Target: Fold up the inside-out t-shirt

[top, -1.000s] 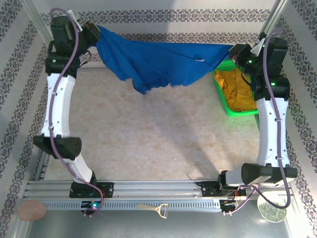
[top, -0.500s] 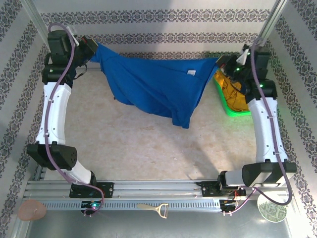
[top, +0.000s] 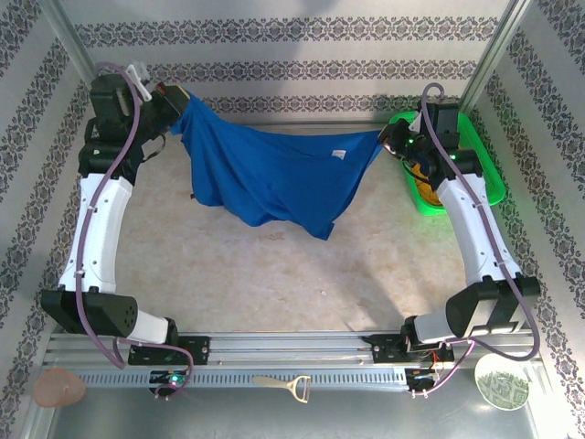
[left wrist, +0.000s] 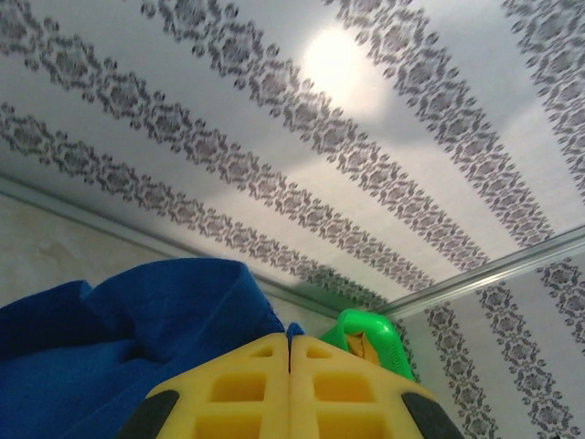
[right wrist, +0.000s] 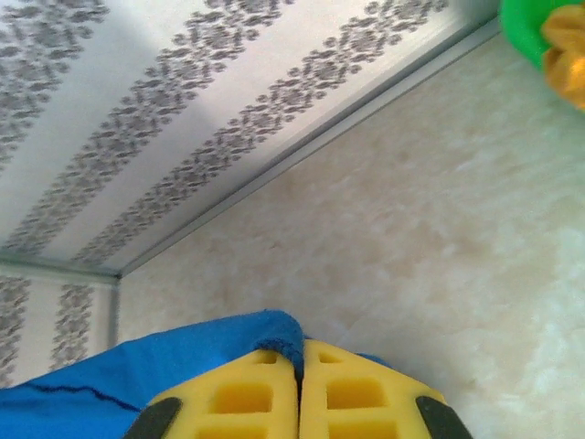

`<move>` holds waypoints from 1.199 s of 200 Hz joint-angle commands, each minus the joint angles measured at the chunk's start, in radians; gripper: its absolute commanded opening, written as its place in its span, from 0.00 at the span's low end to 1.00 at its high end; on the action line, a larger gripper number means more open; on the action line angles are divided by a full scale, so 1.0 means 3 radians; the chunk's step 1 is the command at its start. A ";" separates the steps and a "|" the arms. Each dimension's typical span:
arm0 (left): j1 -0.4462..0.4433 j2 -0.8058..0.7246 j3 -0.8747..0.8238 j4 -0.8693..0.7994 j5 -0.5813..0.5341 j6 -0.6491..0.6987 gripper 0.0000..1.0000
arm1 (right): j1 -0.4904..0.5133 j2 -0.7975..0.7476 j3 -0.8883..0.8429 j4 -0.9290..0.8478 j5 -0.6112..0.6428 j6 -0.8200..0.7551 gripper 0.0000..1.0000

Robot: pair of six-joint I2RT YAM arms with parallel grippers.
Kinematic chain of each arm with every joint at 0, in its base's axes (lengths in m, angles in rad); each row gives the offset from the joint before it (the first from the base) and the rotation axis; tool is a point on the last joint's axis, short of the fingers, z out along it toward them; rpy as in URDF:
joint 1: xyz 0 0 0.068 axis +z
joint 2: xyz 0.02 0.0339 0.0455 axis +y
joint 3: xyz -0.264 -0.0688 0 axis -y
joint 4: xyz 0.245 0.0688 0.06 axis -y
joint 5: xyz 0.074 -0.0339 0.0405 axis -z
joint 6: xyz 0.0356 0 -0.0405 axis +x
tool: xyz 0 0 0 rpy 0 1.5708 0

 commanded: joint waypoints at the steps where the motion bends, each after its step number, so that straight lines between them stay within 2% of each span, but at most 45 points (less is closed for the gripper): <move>1: -0.0143 0.0039 0.0040 0.0238 0.0172 -0.0032 0.00 | -0.0030 0.0042 0.0075 -0.0195 0.0353 -0.0287 0.20; 8: -0.0197 0.0070 0.0070 0.0221 0.0182 -0.0014 0.00 | -0.0030 0.0017 0.0029 -0.0176 0.0366 -0.0309 0.13; 15: -0.0256 0.0101 0.0090 0.0214 0.0184 0.0007 0.00 | -0.0030 -0.0004 -0.0008 -0.0170 0.0377 -0.0318 0.00; 35: -0.0389 0.0164 0.0107 0.0205 0.0140 0.0038 0.00 | -0.0038 -0.0048 -0.0089 -0.0143 0.0353 -0.0328 0.00; 72: -0.0404 0.0288 0.0235 0.0168 0.0104 0.0041 0.00 | -0.0016 -0.0032 0.0042 -0.0141 0.0202 -0.0348 0.00; 99: -0.0415 0.0360 0.0369 0.0179 0.0206 -0.0011 0.00 | 0.0325 0.0025 0.0077 0.0010 -0.0007 -0.0468 0.57; 117: -0.0451 0.0404 0.0443 0.0190 0.0272 -0.0051 0.00 | 0.0644 0.0098 0.0164 0.0168 -0.0068 -0.0596 0.75; 135: -0.0542 0.0484 0.0606 0.0160 0.0363 -0.0060 0.00 | 0.0903 0.0238 0.0340 0.0240 -0.0081 -0.0783 0.82; 167: -0.0759 0.0683 0.1026 -0.0009 0.0475 -0.0076 0.00 | 0.1130 0.0435 0.0506 0.0635 -0.0445 -0.0870 0.87; 197: -0.0973 0.0850 0.1400 -0.0076 0.0604 -0.0139 0.00 | 0.1265 0.0661 0.0849 0.0750 -0.0535 -0.1015 0.91; 240: -0.1202 0.1097 0.1943 -0.0341 0.0683 -0.0148 0.00 | 0.1284 0.1015 0.1385 0.0800 -0.0653 -0.1179 0.92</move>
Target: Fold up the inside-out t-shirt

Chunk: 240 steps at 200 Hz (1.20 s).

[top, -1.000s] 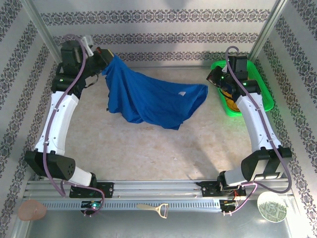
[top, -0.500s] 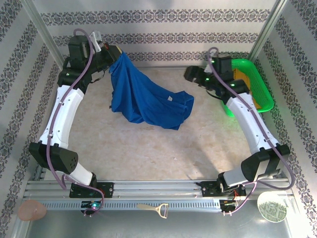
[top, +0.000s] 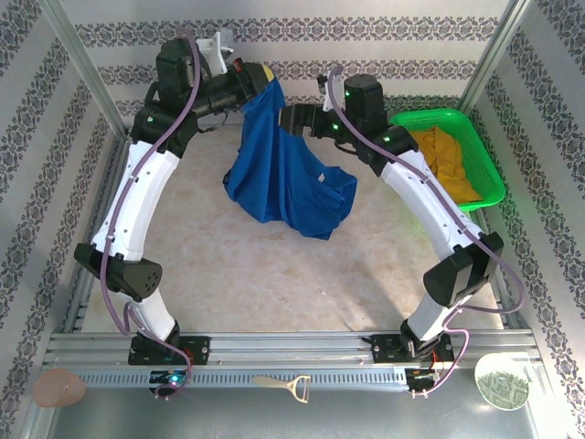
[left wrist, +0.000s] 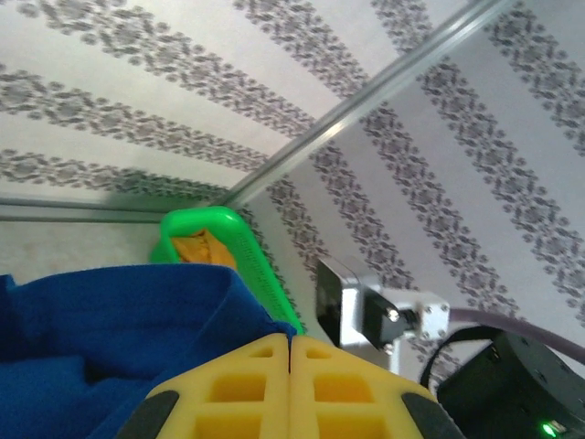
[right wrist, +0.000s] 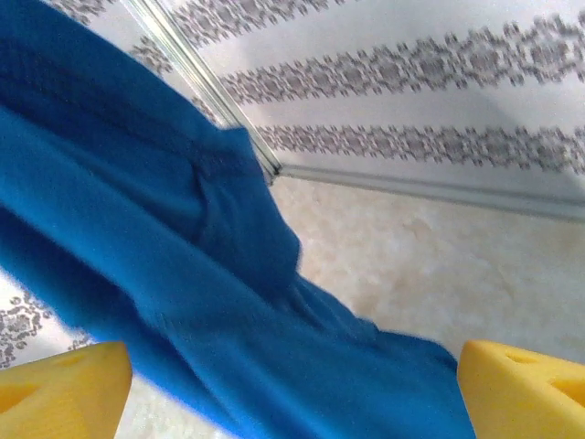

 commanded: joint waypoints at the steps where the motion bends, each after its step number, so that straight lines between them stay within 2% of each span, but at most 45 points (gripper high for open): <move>1: -0.0101 0.0058 0.0282 -0.0110 0.0139 -0.0054 0.00 | 0.0010 0.0157 0.0313 0.0161 -0.0166 -0.0177 0.92; 23: -0.0144 0.0138 0.0376 -0.0146 0.0155 -0.0101 0.00 | 0.0023 0.0364 0.0597 0.0161 -0.0334 -0.0195 0.91; 34: -0.0158 0.0173 0.0397 -0.0137 0.0174 -0.0133 0.00 | 0.0025 0.0461 0.0728 0.0151 -0.0455 -0.0192 0.83; 38: -0.0159 0.0184 0.0403 -0.0126 0.0182 -0.0146 0.00 | 0.0025 0.0489 0.0768 0.0146 -0.0501 -0.0190 0.74; 49: -0.0160 0.0221 0.0404 -0.0091 0.0196 -0.0182 0.00 | 0.0016 0.0543 0.0863 0.0144 -0.0615 -0.0166 0.42; 61: -0.0155 0.0254 0.0404 -0.0072 0.0175 -0.0168 0.01 | -0.0026 0.0534 0.0862 0.0156 -0.0653 -0.0086 0.00; 77: -0.0117 0.0250 0.0388 -0.0132 0.0030 -0.0051 0.29 | -0.0148 0.0387 0.0687 0.0172 -0.0548 0.0051 0.00; 92: -0.0035 0.0150 0.0236 -0.0199 -0.0174 0.0058 0.55 | -0.0321 0.0084 0.0282 0.0179 -0.0375 0.0143 0.00; 99: 0.0011 0.0063 0.0069 -0.0164 -0.0250 0.0087 0.64 | -0.0407 -0.0106 -0.0037 0.0214 -0.0360 0.0165 0.00; 113: 0.0114 -0.0163 -0.0433 -0.0004 -0.0369 0.0080 0.76 | -0.0535 -0.0526 -0.0688 0.0216 -0.0215 0.0156 0.00; 145: 0.0299 -0.0613 -0.1864 0.0599 -0.0402 -0.0081 0.82 | -0.0619 -0.1419 -0.2331 0.0307 0.0211 0.0401 0.00; 176: 0.0305 -0.0595 -0.2530 0.0353 -0.0565 0.0283 0.84 | -0.0413 -0.1993 -0.3486 0.0216 0.0750 0.0779 0.00; 202: 0.0303 -0.0303 -0.2701 0.0054 -0.0698 0.0582 0.84 | -0.0288 -0.2260 -0.3925 0.0148 0.0915 0.0868 0.00; 240: 0.0253 0.0065 -0.2672 -0.0218 -0.1054 0.0896 0.82 | -0.0276 -0.2297 -0.3947 0.0032 0.0963 0.0753 0.00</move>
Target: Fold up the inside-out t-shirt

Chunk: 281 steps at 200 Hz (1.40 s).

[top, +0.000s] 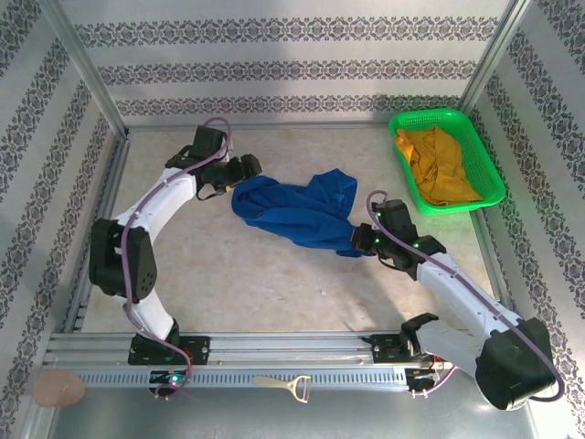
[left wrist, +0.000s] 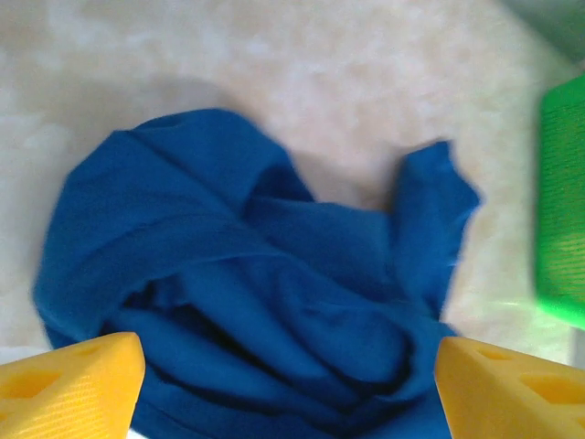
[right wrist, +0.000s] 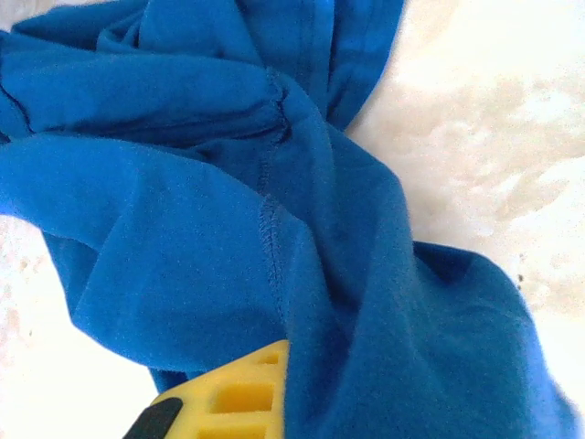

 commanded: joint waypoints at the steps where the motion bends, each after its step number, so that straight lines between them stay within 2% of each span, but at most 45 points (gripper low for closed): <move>1: -0.0057 0.0109 0.0028 -0.0264 -0.0333 0.0372 0.82 | 0.0029 -0.0059 0.0052 0.0025 0.0187 -0.0003 0.00; 25: -0.0064 0.0209 -0.0044 -0.0314 -0.0637 0.0478 0.82 | 0.0029 0.0016 0.0125 0.0043 0.0199 -0.0035 0.00; 97: -0.0062 0.0606 -0.0079 -0.0058 -0.0544 0.0472 0.68 | 0.0009 0.0134 0.0362 0.0020 0.0176 -0.0106 0.00; 102: -0.0065 0.0647 -0.0055 -0.0046 -0.0543 0.0466 0.64 | 0.0003 0.0138 0.0388 0.0003 0.0173 -0.0112 0.00; 112: -0.0061 0.0734 0.0014 -0.0019 -0.0551 0.0468 0.47 | -0.0009 0.0142 0.0451 -0.0007 0.0160 -0.0134 0.00; 121: -0.0062 0.0807 0.0115 -0.0016 -0.0594 0.0487 0.24 | -0.0033 0.0158 0.0525 -0.0023 0.0141 -0.0147 0.00; 128: -0.0061 0.0849 0.0235 -0.0059 -0.0658 0.0513 0.00 | -0.0072 0.0178 0.0616 -0.0035 0.0098 -0.0153 0.00; 129: -0.0061 0.0852 0.0256 -0.0069 -0.0672 0.0518 0.00 | -0.0081 0.0186 0.0631 -0.0038 0.0095 -0.0153 0.00; 156: -0.0009 0.0712 0.0974 -0.0286 -0.0906 0.0569 0.00 | -0.0392 0.0453 0.1390 -0.0039 -0.0173 -0.0114 0.00; 172: 0.0062 0.0544 0.1546 -0.0414 -0.0986 0.0470 0.00 | -0.0522 0.0708 0.2114 0.0005 -0.0268 -0.0061 0.00; 206: 0.0138 0.0387 0.3045 -0.0601 -0.1053 0.0293 0.00 | -0.0622 0.1143 0.3596 0.0086 -0.0371 -0.0060 0.00; 234: 0.0139 0.0534 0.4229 -0.0964 -0.0999 0.0256 0.00 | -0.0724 0.1204 0.4230 0.0121 -0.0420 -0.0059 0.00; 247: 0.0141 0.0431 0.4331 -0.0961 -0.0948 0.0190 0.00 | -0.0766 0.1134 0.4325 0.0128 -0.0434 -0.0061 0.00; 281: 0.0124 -0.0093 0.3949 -0.0646 -0.0876 0.0025 0.00 | -0.0807 0.0807 0.4309 0.0148 -0.0455 -0.0053 0.00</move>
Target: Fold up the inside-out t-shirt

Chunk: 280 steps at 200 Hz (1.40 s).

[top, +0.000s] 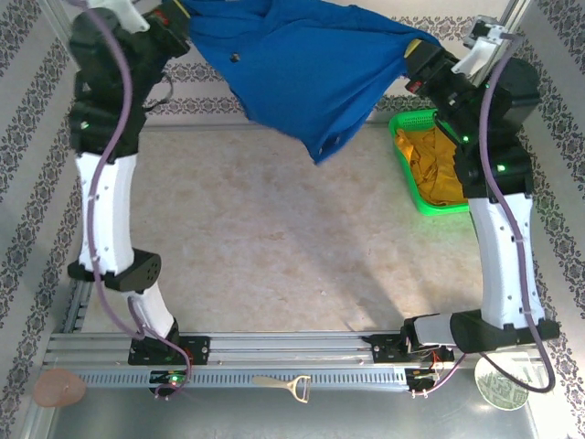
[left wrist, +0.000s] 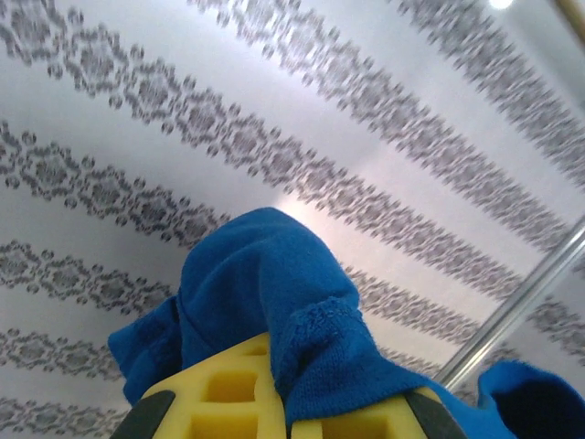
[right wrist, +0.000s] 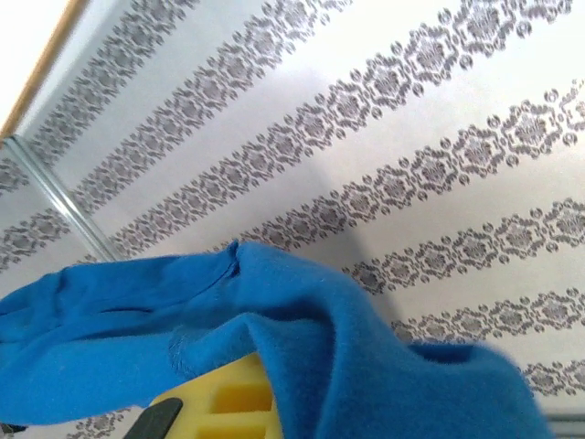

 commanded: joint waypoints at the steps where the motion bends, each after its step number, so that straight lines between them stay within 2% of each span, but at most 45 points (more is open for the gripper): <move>1: -0.0003 -0.0162 -0.0276 -0.0038 0.0043 -0.0182 0.00 | -0.0033 -0.0204 0.0034 0.0029 -0.0068 0.0006 0.00; 35: -0.0002 -0.0460 -0.0506 0.0181 0.0085 -0.0361 0.00 | -0.0036 -0.0454 -0.0081 0.0016 -0.0057 0.0070 0.00; 81: 0.0000 -0.0223 -0.0552 -0.0122 0.0124 -0.0319 0.00 | -0.0036 -0.0402 -0.0458 -0.0067 0.0018 0.0018 0.00; 112: -0.0002 0.0234 -0.0657 -0.0387 0.0129 -0.0147 0.00 | -0.0039 -0.0094 -0.0931 -0.0072 0.0113 -0.0024 0.00; 146: -0.0005 0.0913 -0.0711 -0.0371 0.0166 0.0058 0.00 | -0.0038 0.0413 -0.1301 0.0072 0.0328 0.0028 0.00; 169: 0.0007 0.1579 -0.0250 -0.0480 0.0087 0.0234 0.00 | -0.0034 0.0897 -0.1254 0.0120 0.0567 0.0044 0.00; 182: 0.0020 0.1954 0.0115 -0.0524 0.0122 0.0293 0.16 | -0.0040 0.1238 -0.1038 0.0036 0.0645 0.0008 0.01; 197: 0.0054 0.2226 0.0410 -0.0588 0.0143 0.0290 0.35 | -0.0024 0.1562 -0.0689 -0.0186 0.0652 -0.0079 0.53; 202: 0.0074 0.2255 0.0424 -0.0583 0.0155 0.0285 0.41 | -0.0010 0.1621 -0.0597 -0.0272 0.0676 -0.0099 0.63; 208: 0.0096 0.2258 0.0401 -0.0578 0.0165 0.0277 0.48 | 0.0015 0.1649 -0.0525 -0.0351 0.0714 -0.0130 0.69; 220: 0.0134 0.2214 0.0363 -0.0637 0.0162 0.0295 0.59 | 0.0088 0.1595 -0.0506 -0.0451 0.0767 -0.0228 0.73; 238: 0.0165 0.2046 0.0251 -0.0838 0.0120 0.0448 0.72 | 0.0234 0.1381 -0.0669 -0.0691 0.0839 -0.0330 0.74; 261: 0.0194 0.1647 -0.0153 -0.1209 0.0018 0.0545 0.77 | 0.0472 0.0911 -0.1313 -0.0945 0.0805 -0.0343 0.72; 280: 0.0193 0.1034 -0.1105 -0.1180 0.0012 0.0518 0.79 | 0.0689 0.0428 -0.2066 -0.1032 0.0742 -0.0245 0.69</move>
